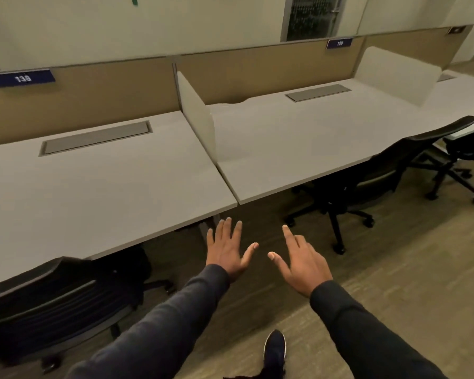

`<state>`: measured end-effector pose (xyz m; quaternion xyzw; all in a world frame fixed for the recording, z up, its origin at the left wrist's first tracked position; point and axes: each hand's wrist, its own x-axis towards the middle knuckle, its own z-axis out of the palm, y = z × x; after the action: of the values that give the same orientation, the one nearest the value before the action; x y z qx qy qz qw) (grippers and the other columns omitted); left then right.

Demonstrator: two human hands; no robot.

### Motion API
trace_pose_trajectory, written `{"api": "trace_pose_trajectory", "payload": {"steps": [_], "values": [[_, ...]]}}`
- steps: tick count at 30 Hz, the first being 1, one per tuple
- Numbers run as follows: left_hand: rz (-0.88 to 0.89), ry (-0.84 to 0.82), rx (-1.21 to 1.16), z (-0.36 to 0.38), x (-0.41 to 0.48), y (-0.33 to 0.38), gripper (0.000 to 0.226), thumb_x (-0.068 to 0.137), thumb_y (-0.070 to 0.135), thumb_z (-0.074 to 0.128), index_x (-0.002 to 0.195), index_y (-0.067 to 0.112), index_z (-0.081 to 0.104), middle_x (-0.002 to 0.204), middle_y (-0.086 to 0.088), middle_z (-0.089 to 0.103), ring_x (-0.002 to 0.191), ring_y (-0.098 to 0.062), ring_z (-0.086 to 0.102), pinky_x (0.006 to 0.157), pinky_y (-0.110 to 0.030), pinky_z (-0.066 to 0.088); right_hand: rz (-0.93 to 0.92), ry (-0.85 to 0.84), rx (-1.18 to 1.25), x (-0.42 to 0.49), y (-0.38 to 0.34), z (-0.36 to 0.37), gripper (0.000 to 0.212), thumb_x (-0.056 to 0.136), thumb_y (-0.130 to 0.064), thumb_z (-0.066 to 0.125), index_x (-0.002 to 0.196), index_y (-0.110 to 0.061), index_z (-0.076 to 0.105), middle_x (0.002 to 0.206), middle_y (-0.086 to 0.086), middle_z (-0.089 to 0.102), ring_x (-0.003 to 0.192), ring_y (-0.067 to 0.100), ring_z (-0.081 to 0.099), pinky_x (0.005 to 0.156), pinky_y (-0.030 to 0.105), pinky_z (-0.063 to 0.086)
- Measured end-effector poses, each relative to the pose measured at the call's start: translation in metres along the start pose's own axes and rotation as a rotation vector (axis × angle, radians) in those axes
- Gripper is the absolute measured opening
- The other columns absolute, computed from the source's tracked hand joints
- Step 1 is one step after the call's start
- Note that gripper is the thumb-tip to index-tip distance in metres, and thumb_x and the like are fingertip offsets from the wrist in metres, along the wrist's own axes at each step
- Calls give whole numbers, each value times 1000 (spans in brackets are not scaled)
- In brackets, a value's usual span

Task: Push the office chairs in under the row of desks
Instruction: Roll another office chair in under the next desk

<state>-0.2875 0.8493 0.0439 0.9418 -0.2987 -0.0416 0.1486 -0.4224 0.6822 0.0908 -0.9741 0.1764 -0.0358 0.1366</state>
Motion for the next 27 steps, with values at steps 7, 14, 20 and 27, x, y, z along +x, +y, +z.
{"api": "trace_pose_trajectory", "payload": {"steps": [7,14,20,27], "values": [[48,-70,-64,49,134,113,88,87,79,9,158,28,5,167,-6,-2,152,-24,-10,119,-48,-13,113,-26,-30,95,139,-44,83,96,-70,29,160,-25,4,147,3,41,122,19,52,91,34,50],[167,-100,-52,65,247,215,88,88,79,10,158,27,9,166,-8,7,152,-27,0,121,-49,-4,233,14,-1,167,256,-88,83,95,-71,29,160,-26,6,152,7,39,130,23,51,94,39,51],[182,-109,-92,93,324,299,87,87,81,12,157,28,12,165,-9,12,152,-28,2,120,-48,-2,278,35,3,215,365,-116,81,95,-68,36,159,-23,14,148,7,41,125,23,53,89,38,52],[82,-45,-125,117,395,403,88,87,78,11,154,23,25,162,-11,21,150,-30,13,121,-52,11,249,53,36,257,507,-157,78,96,-65,38,157,-20,20,142,6,44,118,22,55,87,39,54]]}}
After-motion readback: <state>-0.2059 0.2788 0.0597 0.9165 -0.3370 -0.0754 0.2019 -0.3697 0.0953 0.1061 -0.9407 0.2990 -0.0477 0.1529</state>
